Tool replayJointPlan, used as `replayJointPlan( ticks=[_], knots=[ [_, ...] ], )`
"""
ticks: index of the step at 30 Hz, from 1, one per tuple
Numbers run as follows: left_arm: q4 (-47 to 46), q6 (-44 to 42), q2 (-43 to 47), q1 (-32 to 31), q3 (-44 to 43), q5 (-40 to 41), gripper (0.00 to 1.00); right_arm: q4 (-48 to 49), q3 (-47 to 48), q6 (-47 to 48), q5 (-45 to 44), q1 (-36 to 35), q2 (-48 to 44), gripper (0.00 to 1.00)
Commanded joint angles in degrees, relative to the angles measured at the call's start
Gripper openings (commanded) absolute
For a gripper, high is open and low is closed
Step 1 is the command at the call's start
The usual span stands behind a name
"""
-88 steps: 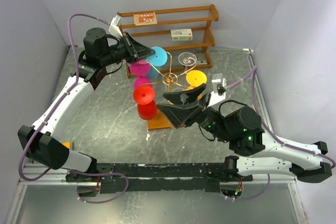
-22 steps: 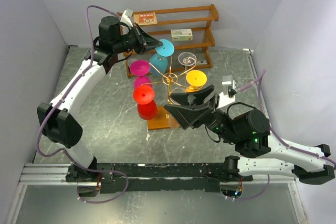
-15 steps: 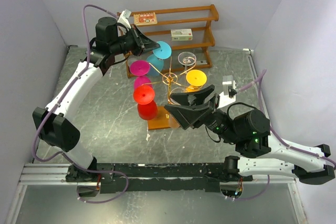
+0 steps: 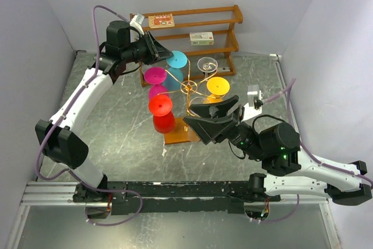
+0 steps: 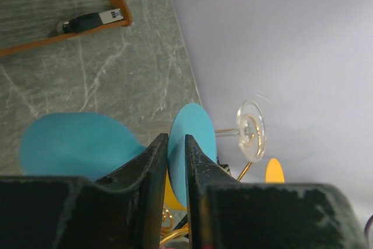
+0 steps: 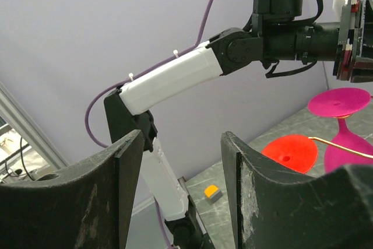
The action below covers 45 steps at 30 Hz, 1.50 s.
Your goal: Place the wine glass upside down on the wine glass rack
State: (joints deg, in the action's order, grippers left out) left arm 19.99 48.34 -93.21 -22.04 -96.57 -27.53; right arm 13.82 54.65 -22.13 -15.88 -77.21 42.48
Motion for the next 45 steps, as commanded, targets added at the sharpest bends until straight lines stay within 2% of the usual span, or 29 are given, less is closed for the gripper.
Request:
replayJointPlan(
  ticks=[1, 10, 16, 18, 21, 24, 28, 30, 37, 41, 45],
  knots=[
    [3.21, -3.12, 1.80, 0.51, -2.44, 3.13, 0.30, 0.33, -0.44, -0.26, -0.62, -0.22, -0.71, 0.56],
    [9.90, -8.30, 2.98, 0.51, -8.19, 10.92, 0.50, -2.61, 1.77, 0.12, -0.36, -0.20, 1.36, 0.56],
    [12.67, -12.76, 5.85, 0.81, -11.65, 15.44, 0.64, -7.69, 2.31, 0.23, -5.80, -0.20, 1.10, 0.57],
    [12.44, -14.93, 8.27, 0.86, -10.94, 16.26, 0.68, -11.20, 4.51, 0.39, -8.51, -0.19, 0.68, 0.60],
    [11.37, -18.64, 14.48, 0.86, -7.02, 18.71, 0.73, -17.26, 5.67, 0.93, -12.50, -0.18, -0.83, 0.64],
    [10.82, -23.22, 21.39, 0.86, -0.68, 20.48, 0.75, -25.65, 7.16, -0.85, -21.38, -0.21, -2.49, 0.70],
    [10.79, -26.59, 32.05, 0.86, 10.78, 21.84, 0.76, -37.34, 8.69, -5.15, -31.88, -0.22, -5.15, 0.93],
    [11.55, -26.25, 37.21, 0.86, 16.38, 23.84, 0.76, -43.12, 9.36, -7.77, -36.16, -0.19, -6.56, 0.99],
    [17.74, -24.65, 53.69, 0.86, 30.21, 29.26, 0.82, -60.49, 11.78, -18.51, -47.27, -0.21, -9.39, 1.00],
    [21.85, -25.57, 61.88, 0.86, 32.27, 32.04, 0.85, -72.07, 13.82, -26.80, -51.56, -0.21, -9.24, 1.00],
    [26.58, -26.78, 68.59, 0.86, 30.85, 36.37, 0.87, -77.65, 15.63, -30.52, -53.35, -0.20, -8.77, 1.00]
  ],
)
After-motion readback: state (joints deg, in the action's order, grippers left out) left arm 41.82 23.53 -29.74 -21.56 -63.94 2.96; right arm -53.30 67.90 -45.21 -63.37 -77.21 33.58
